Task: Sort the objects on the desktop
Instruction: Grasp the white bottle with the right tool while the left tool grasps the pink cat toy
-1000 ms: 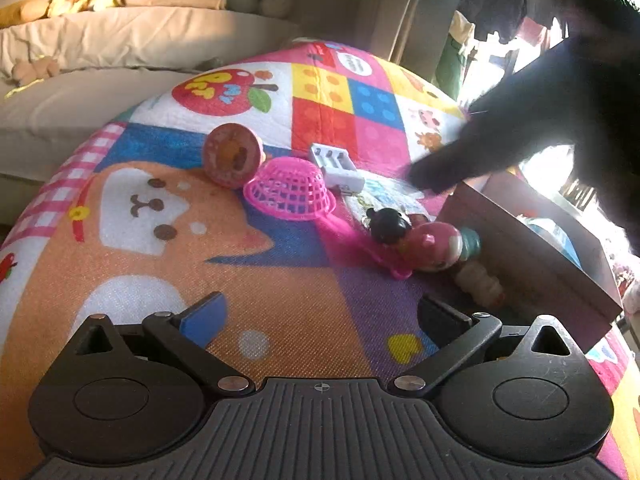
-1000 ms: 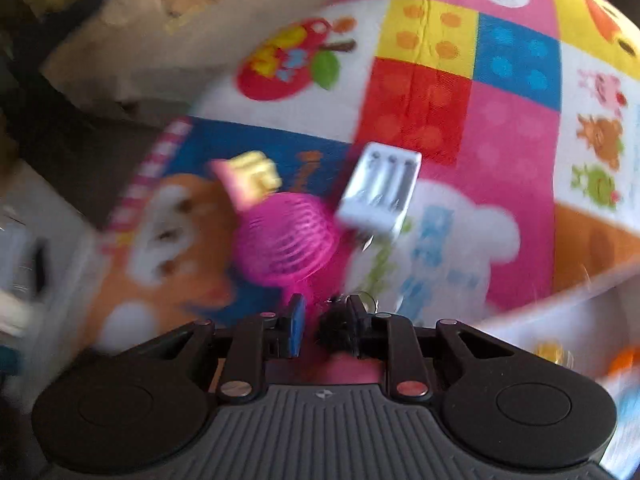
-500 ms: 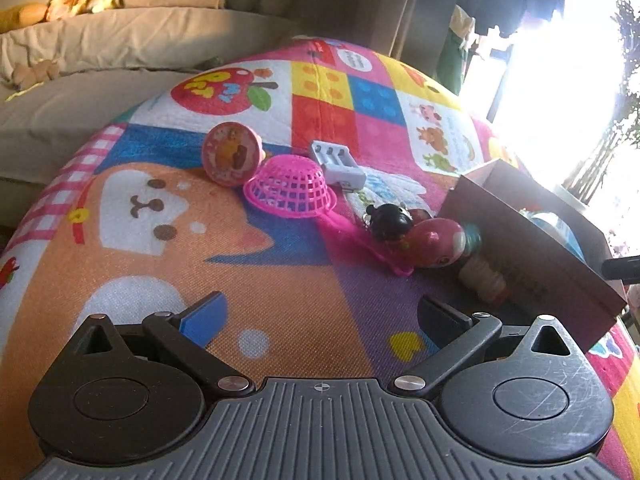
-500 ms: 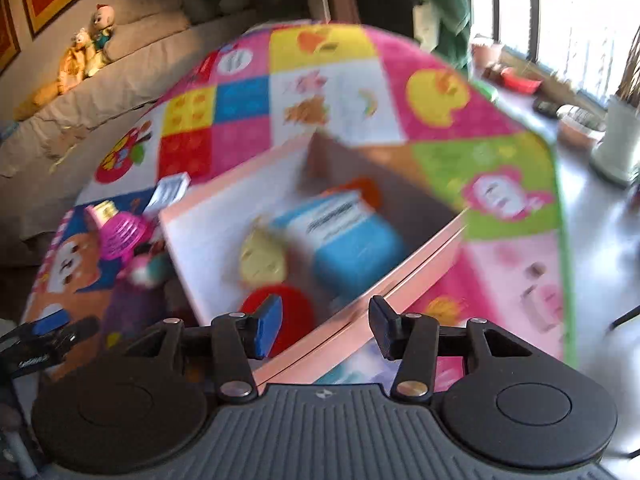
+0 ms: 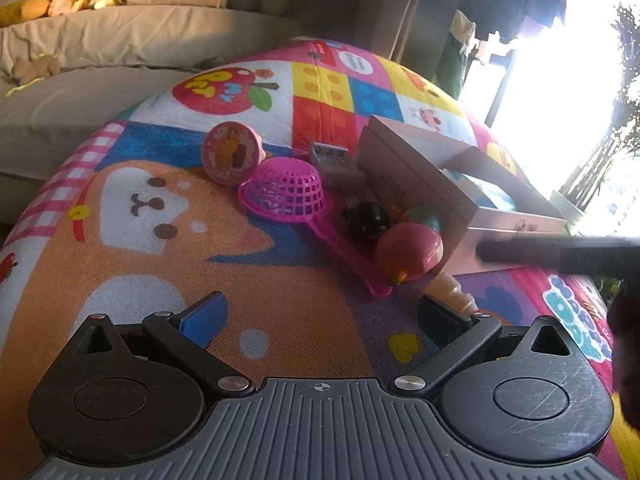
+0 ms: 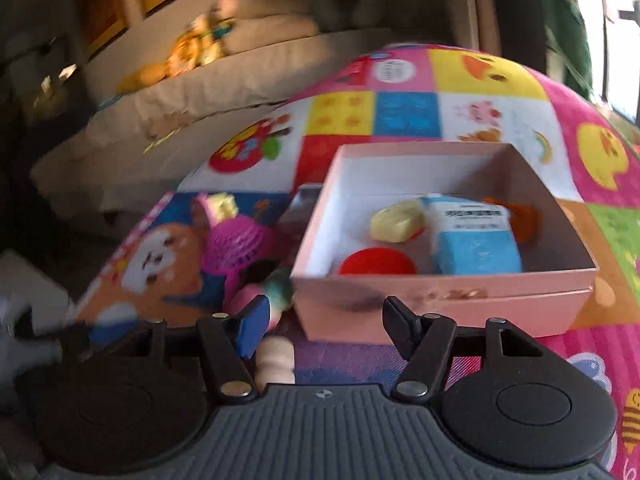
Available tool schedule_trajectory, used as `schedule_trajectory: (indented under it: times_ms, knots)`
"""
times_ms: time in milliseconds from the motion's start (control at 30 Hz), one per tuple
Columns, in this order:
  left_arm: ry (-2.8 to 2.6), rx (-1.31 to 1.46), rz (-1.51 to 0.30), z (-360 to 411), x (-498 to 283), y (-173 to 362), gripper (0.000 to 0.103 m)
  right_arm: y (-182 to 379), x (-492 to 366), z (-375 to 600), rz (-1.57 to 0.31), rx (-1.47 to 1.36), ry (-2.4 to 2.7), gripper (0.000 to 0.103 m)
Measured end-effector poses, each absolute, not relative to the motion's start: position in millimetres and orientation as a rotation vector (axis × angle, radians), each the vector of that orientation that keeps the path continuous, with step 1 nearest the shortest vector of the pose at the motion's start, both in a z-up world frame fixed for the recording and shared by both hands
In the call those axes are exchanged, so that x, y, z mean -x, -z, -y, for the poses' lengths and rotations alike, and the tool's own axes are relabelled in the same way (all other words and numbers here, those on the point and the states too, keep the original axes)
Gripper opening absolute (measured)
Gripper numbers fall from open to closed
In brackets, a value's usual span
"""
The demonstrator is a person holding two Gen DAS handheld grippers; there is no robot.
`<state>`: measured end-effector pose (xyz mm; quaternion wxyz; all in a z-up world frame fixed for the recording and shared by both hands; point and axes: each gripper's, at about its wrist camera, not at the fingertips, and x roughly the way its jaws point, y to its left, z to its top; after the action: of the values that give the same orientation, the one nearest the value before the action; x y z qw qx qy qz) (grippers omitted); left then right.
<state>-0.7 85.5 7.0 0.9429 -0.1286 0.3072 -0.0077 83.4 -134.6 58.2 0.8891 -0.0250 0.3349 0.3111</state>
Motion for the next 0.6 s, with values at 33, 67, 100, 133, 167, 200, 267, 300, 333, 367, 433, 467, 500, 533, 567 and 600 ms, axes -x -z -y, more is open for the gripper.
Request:
schedule_trajectory:
  times_ms: [33, 67, 100, 133, 167, 200, 267, 300, 333, 367, 433, 467, 500, 533, 567, 600]
  knots:
    - [0.015, 0.261, -0.627, -85.8, 0.8, -6.9, 0.103, -54.8, -78.8, 133.5, -0.7, 0.068, -0.663, 0.064]
    - [0.014, 0.26, -0.628, -86.1, 0.9, -6.8, 0.103, -51.0, -74.4, 133.2, -0.711, 0.077, -0.684, 0.064]
    - [0.014, 0.26, -0.628, -86.0, 0.7, -6.9, 0.103, -47.1, -70.4, 132.5, -0.721, 0.083, -0.702, 0.06]
    - [0.014, 0.261, -0.628, -85.9, 0.6, -6.9, 0.103, -42.4, -67.4, 129.4, -0.733, 0.093, -0.724, 0.052]
    - [0.01, 0.261, -0.628, -86.4, 0.8, -7.0, 0.103, -37.7, -65.5, 126.4, -0.746, 0.102, -0.741, 0.047]
    - [0.003, 0.262, -0.628, -86.7, 0.5, -6.8, 0.103, -33.3, -64.7, 123.9, -0.763, 0.107, -0.751, 0.036]
    - [-0.017, 0.27, -0.627, -88.7, 0.8, -6.7, 0.103, -28.5, -63.9, 123.3, -0.784, 0.111, -0.745, 0.025]
    - [-0.024, 0.272, -0.626, -88.7, 1.1, -7.0, 0.103, -28.3, -62.7, 126.6, -0.775, 0.116, -0.721, 0.025]
    - [-0.032, 0.27, -0.627, -88.6, 0.9, -7.1, 0.103, -28.7, -62.2, 131.7, -0.762, 0.118, -0.691, 0.025]
    - [-0.04, 0.261, -0.631, -87.2, 0.6, -7.6, 0.103, -29.5, -62.2, 139.2, -0.751, 0.116, -0.651, 0.025]
    - [-0.058, 0.214, -0.649, -80.1, -2.5, -8.9, 0.103, -30.0, -62.4, 159.0, -0.737, 0.099, -0.574, 0.025]
    - [-0.068, 0.177, -0.658, -74.5, -4.8, -10.1, 0.103, -30.3, -62.1, 168.8, -0.729, 0.095, -0.543, 0.025]
    - [-0.065, 0.144, -0.658, -68.9, -6.4, -11.7, 0.103, -31.1, -62.5, 178.3, -0.723, 0.086, -0.526, 0.025]
    - [-0.054, 0.121, -0.651, -64.3, -7.0, -13.1, 0.103, -33.1, -62.9, 188.4, -0.714, 0.069, -0.519, 0.026]
    - [-0.041, 0.102, -0.637, -59.0, -7.7, -15.2, 0.103, -35.6, -64.5, 196.9, -0.703, 0.054, -0.513, 0.027]
    - [-0.028, 0.084, -0.626, -53.2, -9.1, -17.7, 0.103, -38.6, -69.0, 205.7, -0.688, 0.035, -0.499, 0.031]
